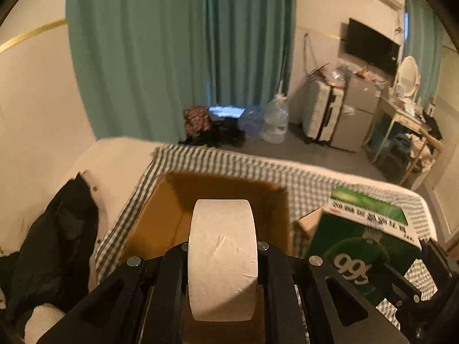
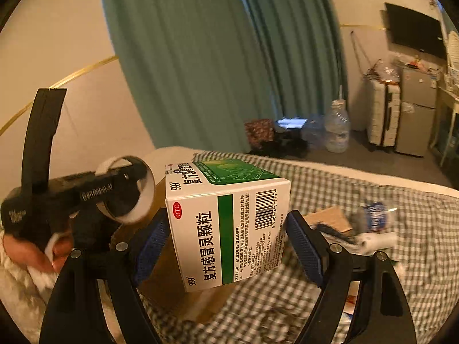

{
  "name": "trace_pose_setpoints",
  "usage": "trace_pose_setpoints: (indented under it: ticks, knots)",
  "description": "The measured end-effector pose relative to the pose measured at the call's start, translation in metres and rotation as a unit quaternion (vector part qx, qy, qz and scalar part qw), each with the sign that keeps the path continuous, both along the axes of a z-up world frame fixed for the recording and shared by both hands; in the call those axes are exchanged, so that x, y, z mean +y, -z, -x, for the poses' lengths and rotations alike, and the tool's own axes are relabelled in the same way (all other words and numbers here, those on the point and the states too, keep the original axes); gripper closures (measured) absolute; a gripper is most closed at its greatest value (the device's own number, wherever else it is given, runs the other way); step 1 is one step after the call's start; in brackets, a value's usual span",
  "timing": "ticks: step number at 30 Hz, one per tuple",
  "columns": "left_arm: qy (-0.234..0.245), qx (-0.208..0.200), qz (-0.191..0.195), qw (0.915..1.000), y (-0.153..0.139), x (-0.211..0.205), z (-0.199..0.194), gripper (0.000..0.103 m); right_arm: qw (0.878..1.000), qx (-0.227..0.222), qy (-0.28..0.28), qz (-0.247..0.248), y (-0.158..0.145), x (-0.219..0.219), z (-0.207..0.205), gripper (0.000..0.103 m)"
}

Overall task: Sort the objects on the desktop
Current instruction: 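Carry the tape roll and medicine box into the cardboard box and release both, then return the left gripper to the pile and grasp the wooden bead bracelet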

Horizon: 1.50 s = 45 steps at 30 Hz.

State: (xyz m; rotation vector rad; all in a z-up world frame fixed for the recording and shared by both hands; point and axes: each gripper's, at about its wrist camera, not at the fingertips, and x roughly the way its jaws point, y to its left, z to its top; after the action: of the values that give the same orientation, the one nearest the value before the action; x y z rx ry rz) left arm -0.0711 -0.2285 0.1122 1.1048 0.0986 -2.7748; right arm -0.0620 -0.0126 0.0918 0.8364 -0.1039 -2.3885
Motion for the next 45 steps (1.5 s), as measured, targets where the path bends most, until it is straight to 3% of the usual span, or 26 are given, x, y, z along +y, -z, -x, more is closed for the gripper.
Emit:
trace_pose_setpoints:
  ticks: [8,14,17,18,19,21,22,25,31,38,45]
  knots:
    - [-0.037,-0.056,-0.009,0.9977,0.057,-0.035,-0.003,0.092,0.999,-0.039,-0.027,-0.020,0.033,-0.055,0.017,0.021]
    - [-0.059,-0.062,-0.018,0.9962,0.069,-0.048,-0.007,0.092,0.998,-0.038,-0.035,-0.022,0.039,-0.070,0.030,0.021]
    - [-0.066,-0.066,-0.021,0.9954,0.072,-0.052,-0.008,0.088,0.998,-0.040,-0.035,-0.037,0.041,-0.080,0.030,0.019]
    - [-0.071,-0.070,-0.020,0.9948,0.073,-0.053,-0.008,0.077,0.998,-0.046,-0.030,-0.041,0.041,-0.082,0.030,0.017]
    - [-0.076,-0.073,-0.019,0.9942,0.073,-0.054,-0.008,0.055,0.997,-0.052,-0.027,-0.041,0.042,-0.083,0.030,0.016]
    - [-0.091,-0.070,-0.022,0.9931,0.070,-0.056,-0.012,0.024,0.998,-0.053,-0.020,-0.031,0.039,-0.081,0.028,0.009]
    - [-0.095,-0.062,-0.023,0.9933,0.068,-0.057,-0.014,0.018,0.998,-0.049,-0.017,-0.027,0.036,-0.078,0.027,0.009]
    - [-0.096,-0.043,-0.019,0.9943,0.058,-0.055,-0.021,0.012,0.999,-0.034,-0.014,-0.016,0.023,-0.071,0.023,0.008]
    - [-0.075,-0.033,-0.008,0.9966,0.043,-0.027,-0.023,0.008,0.999,-0.009,0.025,0.018,-0.007,-0.029,0.019,0.008]
    - [-0.019,-0.009,-0.016,0.9997,0.022,0.050,-0.027,0.002,0.994,0.021,0.097,0.035,-0.034,0.053,0.008,0.007]
    - [0.033,0.004,0.000,0.9995,0.020,0.135,-0.030,0.000,0.987,0.013,0.160,0.000,-0.022,0.145,-0.003,0.007]
